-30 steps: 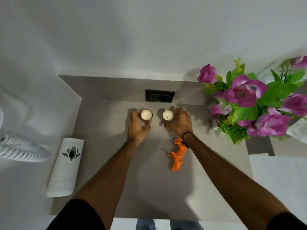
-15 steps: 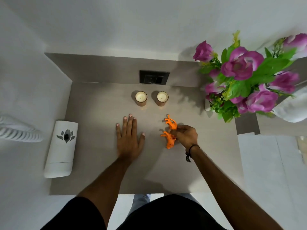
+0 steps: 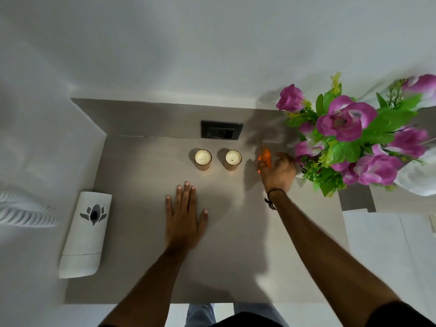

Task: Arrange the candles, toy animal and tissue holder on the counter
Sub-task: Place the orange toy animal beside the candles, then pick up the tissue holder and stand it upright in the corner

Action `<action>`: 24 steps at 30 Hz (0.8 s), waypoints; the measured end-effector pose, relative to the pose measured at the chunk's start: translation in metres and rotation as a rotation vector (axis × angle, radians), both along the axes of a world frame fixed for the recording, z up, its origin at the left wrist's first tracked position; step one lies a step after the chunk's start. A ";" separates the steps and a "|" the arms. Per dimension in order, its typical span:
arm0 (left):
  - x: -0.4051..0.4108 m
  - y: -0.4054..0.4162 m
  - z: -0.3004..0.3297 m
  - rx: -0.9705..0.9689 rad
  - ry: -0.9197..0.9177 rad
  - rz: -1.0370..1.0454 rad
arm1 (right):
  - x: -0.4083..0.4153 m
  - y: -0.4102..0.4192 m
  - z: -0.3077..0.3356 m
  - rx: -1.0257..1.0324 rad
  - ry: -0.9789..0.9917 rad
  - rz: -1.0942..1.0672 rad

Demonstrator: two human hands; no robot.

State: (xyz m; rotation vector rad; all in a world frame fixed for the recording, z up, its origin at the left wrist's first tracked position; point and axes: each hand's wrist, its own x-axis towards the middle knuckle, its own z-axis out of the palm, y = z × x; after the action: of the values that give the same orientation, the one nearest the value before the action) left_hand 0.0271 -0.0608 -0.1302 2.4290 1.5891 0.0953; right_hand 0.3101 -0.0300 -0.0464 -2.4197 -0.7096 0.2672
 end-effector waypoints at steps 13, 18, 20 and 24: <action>-0.106 0.021 0.068 0.206 0.067 0.604 | -0.151 -0.108 -0.044 -0.418 -0.212 0.662; -0.135 0.012 0.094 -0.009 0.290 0.701 | -0.152 -0.112 -0.055 -0.391 -0.299 0.648; -0.139 0.015 0.107 -0.087 0.360 0.775 | -0.153 -0.112 -0.057 -0.390 -0.311 0.644; -0.159 0.024 0.122 -0.353 0.392 0.793 | -0.154 -0.112 -0.058 -0.406 -0.305 0.651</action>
State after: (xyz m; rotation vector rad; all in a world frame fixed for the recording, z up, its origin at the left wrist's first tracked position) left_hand -0.1318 -0.0364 -0.0083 1.5004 2.4032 -0.5070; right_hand 0.1565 -0.1419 -0.1046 -2.5514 -1.7263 0.3234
